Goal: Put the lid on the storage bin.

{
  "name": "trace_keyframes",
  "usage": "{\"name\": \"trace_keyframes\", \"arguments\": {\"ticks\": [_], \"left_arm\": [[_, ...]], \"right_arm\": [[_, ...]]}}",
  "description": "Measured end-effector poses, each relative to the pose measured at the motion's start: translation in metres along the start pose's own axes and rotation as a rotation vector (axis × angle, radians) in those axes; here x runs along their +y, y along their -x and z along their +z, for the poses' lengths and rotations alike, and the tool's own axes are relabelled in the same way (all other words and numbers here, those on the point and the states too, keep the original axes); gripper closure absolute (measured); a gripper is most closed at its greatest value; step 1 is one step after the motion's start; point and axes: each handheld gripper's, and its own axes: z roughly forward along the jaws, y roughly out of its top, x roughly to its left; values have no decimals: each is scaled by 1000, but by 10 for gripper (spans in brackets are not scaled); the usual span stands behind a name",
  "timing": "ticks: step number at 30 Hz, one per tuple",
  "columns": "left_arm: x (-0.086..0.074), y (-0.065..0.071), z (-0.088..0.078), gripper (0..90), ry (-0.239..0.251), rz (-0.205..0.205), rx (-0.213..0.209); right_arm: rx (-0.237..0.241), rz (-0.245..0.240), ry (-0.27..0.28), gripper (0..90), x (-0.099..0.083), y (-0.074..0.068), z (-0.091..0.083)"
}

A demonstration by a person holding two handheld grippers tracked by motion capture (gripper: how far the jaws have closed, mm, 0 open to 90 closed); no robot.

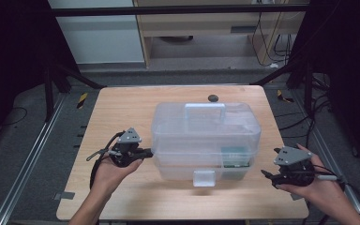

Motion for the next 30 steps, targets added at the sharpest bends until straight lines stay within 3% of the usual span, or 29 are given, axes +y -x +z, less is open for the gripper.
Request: {"name": "trace_keyframes", "arguments": {"ticks": [8, 12, 14, 15, 20, 25, 30], "left_arm": [[-2, 0, 3, 899, -22, 7, -3], [-1, -11, 1, 898, -77, 39, 56], [-2, -17, 0, 898, -75, 32, 60], [-2, -29, -3, 897, -94, 23, 107], [-4, -50, -1, 893, -129, 22, 178], [-10, -63, 12, 890, -176, 18, 219], [-12, -72, 20, 885, -205, 10, 231]], "right_arm": [[-10, 23, -2, 188, -5, 3, 6], [-39, 50, -9, 187, -6, 8, 9], [-63, 73, -9, 189, -8, 13, 12], [-73, 87, -7, 190, -9, 16, 14], [-108, 146, -26, 198, -14, 30, 28], [-131, 208, -46, 205, -19, 48, 50], [-128, 254, -64, 210, -23, 62, 73]]}}
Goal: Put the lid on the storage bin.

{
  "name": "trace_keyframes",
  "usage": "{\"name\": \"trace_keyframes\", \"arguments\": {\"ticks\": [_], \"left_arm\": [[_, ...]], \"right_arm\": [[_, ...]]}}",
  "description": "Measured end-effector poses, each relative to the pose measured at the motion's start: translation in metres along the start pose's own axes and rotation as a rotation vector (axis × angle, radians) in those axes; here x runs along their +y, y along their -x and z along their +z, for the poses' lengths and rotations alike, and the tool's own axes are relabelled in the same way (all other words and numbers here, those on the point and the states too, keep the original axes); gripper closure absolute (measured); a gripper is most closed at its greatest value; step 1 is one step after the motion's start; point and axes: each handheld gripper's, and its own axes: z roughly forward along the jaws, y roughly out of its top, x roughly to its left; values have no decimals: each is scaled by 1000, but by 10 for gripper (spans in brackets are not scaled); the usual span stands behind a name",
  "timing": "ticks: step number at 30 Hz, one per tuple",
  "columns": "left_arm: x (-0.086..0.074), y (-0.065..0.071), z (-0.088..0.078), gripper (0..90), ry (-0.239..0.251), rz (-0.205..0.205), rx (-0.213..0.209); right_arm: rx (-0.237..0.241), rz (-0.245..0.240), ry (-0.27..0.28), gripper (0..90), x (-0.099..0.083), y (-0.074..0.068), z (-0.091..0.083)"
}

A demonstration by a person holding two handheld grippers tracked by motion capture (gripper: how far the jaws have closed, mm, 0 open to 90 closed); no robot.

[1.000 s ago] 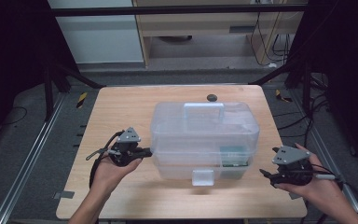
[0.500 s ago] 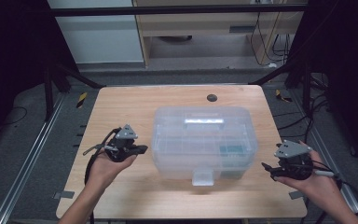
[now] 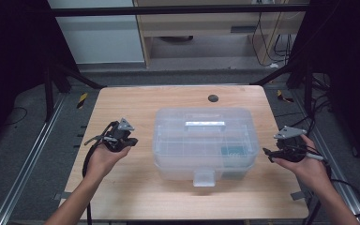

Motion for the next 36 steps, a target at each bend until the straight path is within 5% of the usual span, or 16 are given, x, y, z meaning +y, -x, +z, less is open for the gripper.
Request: {"name": "trace_keyframes", "arguments": {"ticks": [9, 12, 18, 24, 36], "left_arm": [[-4, -19, 28, 825, -11, -64, 29], [-5, -22, 33, 686, -12, -62, 52], [-14, -35, 54, 372, 27, -140, 111], [-25, -45, 68, 200, 55, -216, 126], [-34, -46, 88, 102, 66, -264, 116]], "right_arm": [[11, 82, -2, 210, 6, 12, 36], [16, 100, -11, 205, 8, 15, 44], [16, 175, -22, 190, 10, 23, 68], [20, 265, -3, 165, 8, 29, 84], [29, 348, -2, 139, 8, 24, 104]]}}
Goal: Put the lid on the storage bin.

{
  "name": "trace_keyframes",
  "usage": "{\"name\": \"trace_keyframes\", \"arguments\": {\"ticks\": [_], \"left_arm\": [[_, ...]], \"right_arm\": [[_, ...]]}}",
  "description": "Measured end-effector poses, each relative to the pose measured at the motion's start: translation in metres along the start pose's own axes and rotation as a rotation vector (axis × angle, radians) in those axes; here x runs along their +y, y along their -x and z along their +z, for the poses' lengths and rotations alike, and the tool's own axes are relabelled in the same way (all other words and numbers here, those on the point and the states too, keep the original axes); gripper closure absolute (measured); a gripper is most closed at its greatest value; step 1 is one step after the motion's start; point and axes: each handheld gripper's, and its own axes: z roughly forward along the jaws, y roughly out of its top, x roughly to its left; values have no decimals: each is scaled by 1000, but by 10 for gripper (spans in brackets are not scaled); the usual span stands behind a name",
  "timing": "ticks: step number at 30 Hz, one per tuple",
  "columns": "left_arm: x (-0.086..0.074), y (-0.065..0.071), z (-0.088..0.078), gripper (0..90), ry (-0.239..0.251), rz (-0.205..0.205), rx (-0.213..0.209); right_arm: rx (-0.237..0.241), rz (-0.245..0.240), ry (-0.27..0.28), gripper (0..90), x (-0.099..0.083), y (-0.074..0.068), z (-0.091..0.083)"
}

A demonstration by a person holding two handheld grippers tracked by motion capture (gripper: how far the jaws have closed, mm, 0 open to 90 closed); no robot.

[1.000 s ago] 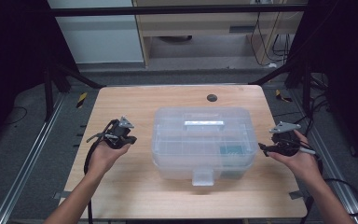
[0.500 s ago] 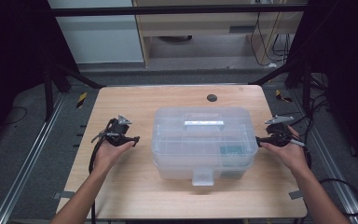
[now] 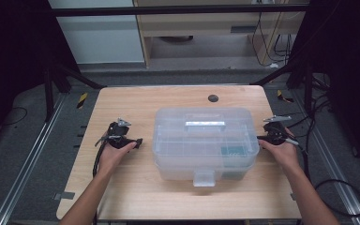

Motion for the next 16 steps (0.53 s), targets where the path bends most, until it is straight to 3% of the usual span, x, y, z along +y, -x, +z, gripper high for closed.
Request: {"name": "trace_keyframes", "arguments": {"ticks": [3, 6, 10, 16], "left_arm": [[-3, 2, 4, 95, 12, -3, 4], [-5, 3, 7, 90, 18, -15, 17], [-11, 0, 10, 65, 79, -62, 29], [-11, 0, 11, 35, 70, -61, 33]], "right_arm": [[-24, 9, -14, 129, -3, -2, 6], [-7, 36, -7, 103, -6, -2, 8], [-29, 64, 37, 20, -12, -7, 12], [-49, 91, 33, 3, -11, -9, 12]]}}
